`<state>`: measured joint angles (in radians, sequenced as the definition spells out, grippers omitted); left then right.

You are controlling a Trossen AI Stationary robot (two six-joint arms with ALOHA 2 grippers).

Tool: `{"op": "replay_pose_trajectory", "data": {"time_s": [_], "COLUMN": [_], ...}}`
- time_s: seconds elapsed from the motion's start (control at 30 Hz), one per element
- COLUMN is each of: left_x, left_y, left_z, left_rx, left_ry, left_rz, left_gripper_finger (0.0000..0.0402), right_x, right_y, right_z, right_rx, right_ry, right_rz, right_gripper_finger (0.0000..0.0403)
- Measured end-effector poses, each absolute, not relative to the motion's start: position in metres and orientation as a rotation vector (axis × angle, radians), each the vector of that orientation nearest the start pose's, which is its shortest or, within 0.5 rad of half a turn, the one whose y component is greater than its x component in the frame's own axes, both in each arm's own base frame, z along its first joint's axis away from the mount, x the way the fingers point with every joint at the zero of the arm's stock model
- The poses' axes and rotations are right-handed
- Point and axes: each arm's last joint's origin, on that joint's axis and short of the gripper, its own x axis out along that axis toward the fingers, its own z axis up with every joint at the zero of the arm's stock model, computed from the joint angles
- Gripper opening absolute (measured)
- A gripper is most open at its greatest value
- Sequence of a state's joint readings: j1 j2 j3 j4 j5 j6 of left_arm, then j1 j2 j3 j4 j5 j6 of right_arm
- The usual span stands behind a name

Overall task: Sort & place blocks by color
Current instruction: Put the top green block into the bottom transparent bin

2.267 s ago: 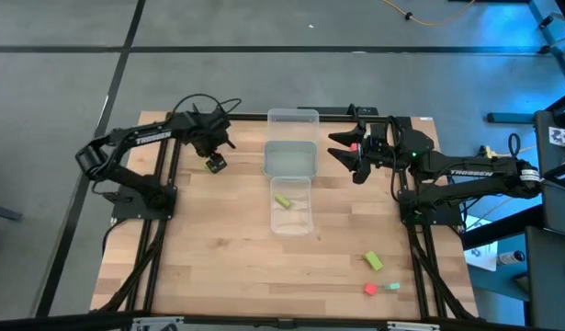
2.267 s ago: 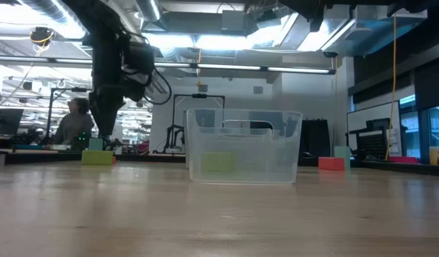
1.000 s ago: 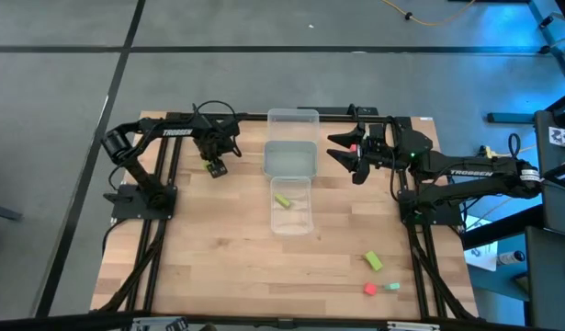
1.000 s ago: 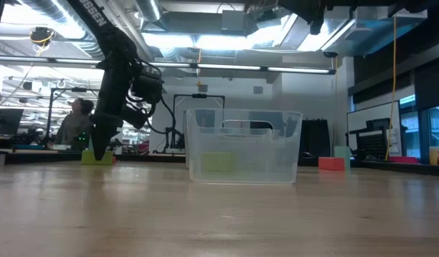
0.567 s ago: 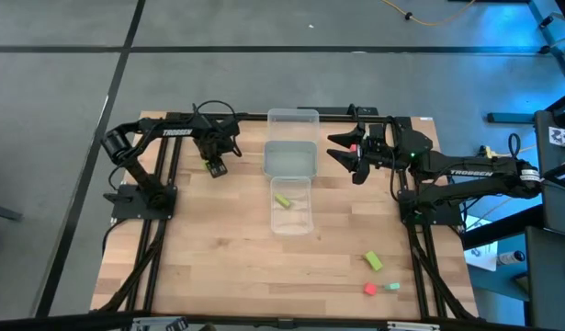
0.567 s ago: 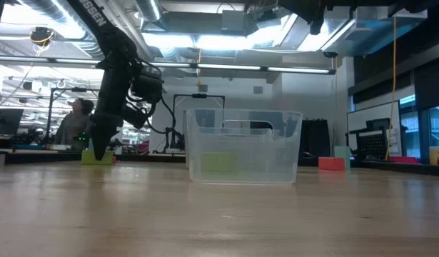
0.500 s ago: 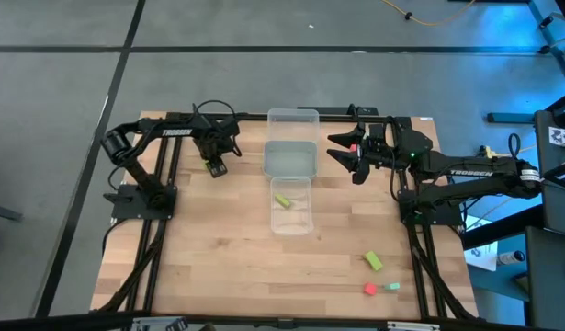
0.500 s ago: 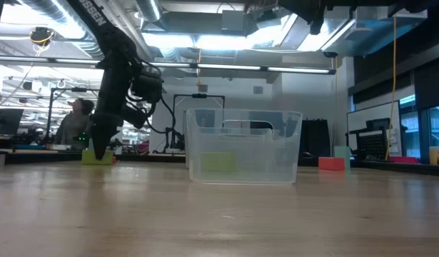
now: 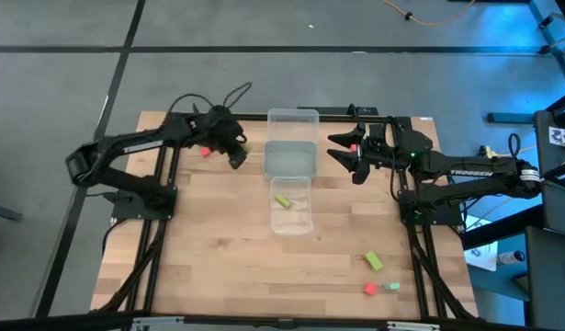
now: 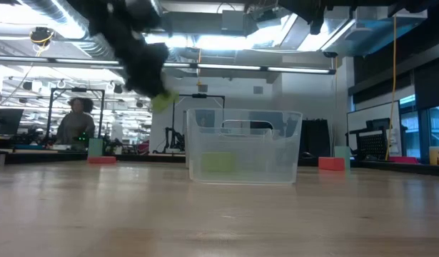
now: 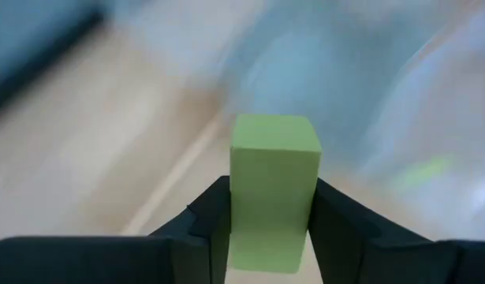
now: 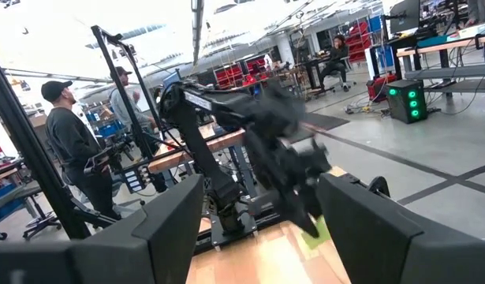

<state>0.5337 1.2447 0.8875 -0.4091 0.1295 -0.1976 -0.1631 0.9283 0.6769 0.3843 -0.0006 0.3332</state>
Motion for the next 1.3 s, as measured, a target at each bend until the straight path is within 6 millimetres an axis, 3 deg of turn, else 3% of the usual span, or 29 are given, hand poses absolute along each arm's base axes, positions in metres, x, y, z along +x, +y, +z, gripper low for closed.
{"op": "replay_pose_trajectory", "data": {"time_s": [0.17,0.33,0.43,0.6,0.73,1.3], "left_x": [0.238,0.253,0.262,0.275,0.283,0.283], "left_y": [0.095,0.055,0.033,0.01,0.007,0.014], "left_z": [0.304,0.332,0.341,0.336,0.328,0.33], "left_rx": [-0.363,-0.266,-0.232,-0.22,-0.229,-0.234], "left_ry": [0.305,0.046,-0.058,-0.083,-0.057,-0.083], "left_rz": [0.349,0.263,0.202,0.126,0.118,0.111], "left_gripper_finger": [0.0125,0.0125,0.0125,0.0125,0.0125,0.0125], "right_x": [0.207,0.207,0.207,0.207,0.207,0.207], "right_y": [-0.034,-0.034,-0.034,-0.033,-0.033,-0.033], "right_z": [0.325,0.325,0.325,0.325,0.325,0.325], "right_rx": [0.32,0.318,0.301,0.285,0.27,0.27], "right_ry": [-0.158,-0.158,-0.157,-0.155,-0.152,-0.15], "right_rz": [-0.138,-0.138,-0.139,-0.137,-0.123,-0.12], "right_gripper_finger": [0.0255,0.0255,0.0255,0.0255,0.0255,0.0255]}}
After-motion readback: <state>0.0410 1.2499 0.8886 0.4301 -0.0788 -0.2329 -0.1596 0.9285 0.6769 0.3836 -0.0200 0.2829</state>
